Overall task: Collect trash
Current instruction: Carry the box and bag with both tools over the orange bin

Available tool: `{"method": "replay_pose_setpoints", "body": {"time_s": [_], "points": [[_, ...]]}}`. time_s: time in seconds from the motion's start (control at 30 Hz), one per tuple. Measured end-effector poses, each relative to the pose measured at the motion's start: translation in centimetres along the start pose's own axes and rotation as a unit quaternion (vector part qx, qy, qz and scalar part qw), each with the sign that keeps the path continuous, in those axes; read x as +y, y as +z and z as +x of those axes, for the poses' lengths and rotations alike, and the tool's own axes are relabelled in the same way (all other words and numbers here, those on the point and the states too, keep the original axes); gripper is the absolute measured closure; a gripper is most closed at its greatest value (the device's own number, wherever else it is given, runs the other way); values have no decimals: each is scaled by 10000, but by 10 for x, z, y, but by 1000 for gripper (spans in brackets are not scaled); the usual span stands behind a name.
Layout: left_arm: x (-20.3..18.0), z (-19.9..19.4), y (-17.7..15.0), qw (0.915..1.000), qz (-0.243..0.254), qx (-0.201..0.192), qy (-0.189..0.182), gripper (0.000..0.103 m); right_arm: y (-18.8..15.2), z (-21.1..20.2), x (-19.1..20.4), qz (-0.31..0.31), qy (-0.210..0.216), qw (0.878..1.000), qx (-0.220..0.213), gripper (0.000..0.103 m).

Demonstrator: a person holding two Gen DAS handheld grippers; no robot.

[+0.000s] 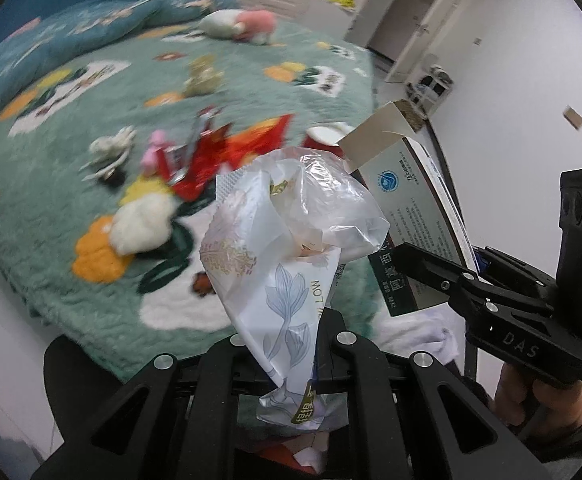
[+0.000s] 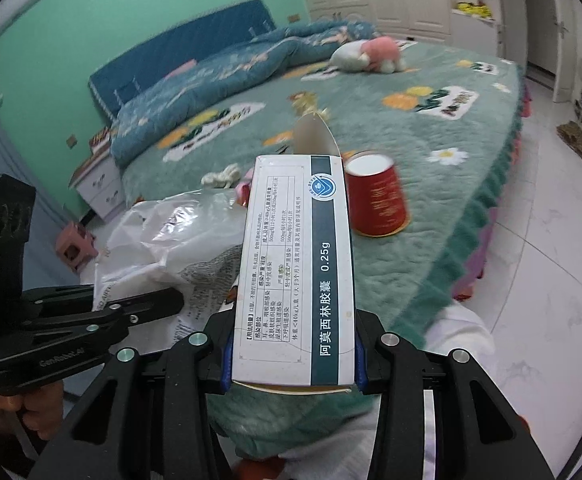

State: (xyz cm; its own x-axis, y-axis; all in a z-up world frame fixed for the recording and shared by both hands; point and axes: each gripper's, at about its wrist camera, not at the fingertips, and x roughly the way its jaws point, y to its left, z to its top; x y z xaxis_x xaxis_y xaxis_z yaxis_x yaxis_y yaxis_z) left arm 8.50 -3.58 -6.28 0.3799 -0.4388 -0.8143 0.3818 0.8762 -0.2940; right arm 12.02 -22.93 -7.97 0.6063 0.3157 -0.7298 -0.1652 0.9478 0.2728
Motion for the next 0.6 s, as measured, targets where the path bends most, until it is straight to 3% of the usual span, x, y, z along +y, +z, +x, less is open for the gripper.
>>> {"method": "replay_pose_setpoints", "body": {"time_s": [0.33,0.6], "points": [[-92,20,23,9924,1153,-6,-421,91,-29,-83,-71,767,-618,9923,-748,61],[-196,63,27,9684,2236,325,-1059,91,-83,-152,-150,1756,-1403,9674,-1170,61]]}}
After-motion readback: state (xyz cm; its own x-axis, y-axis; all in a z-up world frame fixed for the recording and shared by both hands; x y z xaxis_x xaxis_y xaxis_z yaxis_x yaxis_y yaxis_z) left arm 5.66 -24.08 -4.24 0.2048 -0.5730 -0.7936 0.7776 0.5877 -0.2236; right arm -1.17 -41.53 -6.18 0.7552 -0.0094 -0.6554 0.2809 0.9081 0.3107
